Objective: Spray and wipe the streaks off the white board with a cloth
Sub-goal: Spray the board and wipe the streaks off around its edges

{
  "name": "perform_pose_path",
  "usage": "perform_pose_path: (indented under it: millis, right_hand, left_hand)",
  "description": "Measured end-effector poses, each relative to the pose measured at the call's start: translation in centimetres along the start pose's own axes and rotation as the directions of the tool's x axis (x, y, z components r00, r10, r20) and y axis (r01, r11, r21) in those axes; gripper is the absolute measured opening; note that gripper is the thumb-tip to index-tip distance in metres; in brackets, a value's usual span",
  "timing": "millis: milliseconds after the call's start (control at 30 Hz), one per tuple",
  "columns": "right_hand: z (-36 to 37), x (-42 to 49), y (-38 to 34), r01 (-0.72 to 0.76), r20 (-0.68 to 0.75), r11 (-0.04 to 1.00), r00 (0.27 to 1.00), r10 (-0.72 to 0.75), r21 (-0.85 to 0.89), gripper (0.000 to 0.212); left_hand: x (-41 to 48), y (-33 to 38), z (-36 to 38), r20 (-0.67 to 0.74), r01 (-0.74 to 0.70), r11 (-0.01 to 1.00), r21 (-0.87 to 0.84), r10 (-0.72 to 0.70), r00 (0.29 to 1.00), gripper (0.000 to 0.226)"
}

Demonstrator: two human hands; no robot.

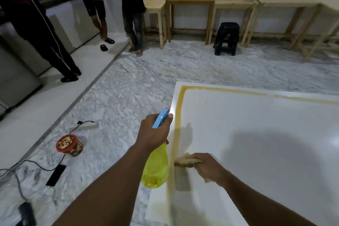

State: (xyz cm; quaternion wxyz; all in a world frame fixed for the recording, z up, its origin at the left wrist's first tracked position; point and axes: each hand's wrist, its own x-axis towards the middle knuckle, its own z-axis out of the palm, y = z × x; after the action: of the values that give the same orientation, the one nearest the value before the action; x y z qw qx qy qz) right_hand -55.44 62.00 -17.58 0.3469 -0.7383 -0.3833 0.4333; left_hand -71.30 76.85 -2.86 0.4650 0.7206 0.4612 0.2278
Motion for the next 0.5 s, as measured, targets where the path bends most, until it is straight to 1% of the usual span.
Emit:
perform_pose_path:
  millis: [33,67,100,133,167,233,267,300,333,400,500]
  right_hand:
    - [-0.4,-0.9,-0.6,-0.092,0.082,0.962,0.994,0.073,0.257,0.028]
    - [-0.7,-1.8,-1.0,-0.189,0.2,0.837,0.975,0.098,0.513,0.025]
    - [-1.0,-2.7,-1.3,-0.263,0.287,0.666,0.955,0.077,0.698,0.03]
    - [-0.9,-3.4,-1.7,-0.298,0.319,0.521,0.946,0.051,0.8,0.036]
    - [-0.8,-4.6,-2.4,-0.301,0.31,0.407,0.95,0.047,0.862,0.041]
    - [-0.4,-6.0,-3.6,-0.259,0.267,0.273,0.964,0.006,0.927,0.046]
    - [-0.1,-6.8,-4.3,-0.23,0.24,0.242,0.971,-0.009,0.942,0.047]
    - [0.1,-7.4,-5.1,-0.209,0.22,0.239,0.975,-0.019,0.948,0.049]
    - [0.3,-7.9,-5.7,-0.2,0.21,0.254,0.978,-0.014,0.946,0.049]
    - [0.5,-8.4,-6.7,-0.191,0.197,0.338,0.98,0.017,0.921,0.049]
    - [0.4,-8.8,-7.8,-0.192,0.182,0.383,0.981,0.062,0.904,0.049]
  left_hand:
    - [-1.4,-0.1,-0.6,0.023,0.0,1.0,0.015,0.0,1.0,0.032]
    - [-2.9,-0.2,-1.1,0.059,-0.005,1.0,0.028,0.004,0.998,0.026]
    - [-4.2,-0.3,-1.5,0.099,-0.015,0.999,0.044,0.011,0.995,0.02]
    - [-5.4,-0.6,-1.9,0.141,-0.026,0.997,0.069,0.016,0.99,0.017]
    - [-6.8,-0.9,-2.4,0.176,-0.043,0.993,0.114,0.023,0.984,0.018]
    - [-8.5,-1.7,-2.9,0.231,-0.08,0.976,0.203,0.031,0.972,0.029]
    - [-9.2,-2.1,-3.1,0.251,-0.088,0.969,0.23,0.029,0.968,0.035]
    - [-9.7,-2.4,-3.2,0.264,-0.093,0.965,0.246,0.026,0.964,0.038]
    - [-10.3,-2.8,-3.4,0.268,-0.095,0.962,0.255,0.024,0.963,0.04]
    - [-11.2,-3.3,-3.5,0.272,-0.099,0.962,0.256,0.027,0.962,0.039]
    - [-11.9,-3.7,-3.8,0.276,-0.106,0.967,0.233,0.039,0.96,0.041]
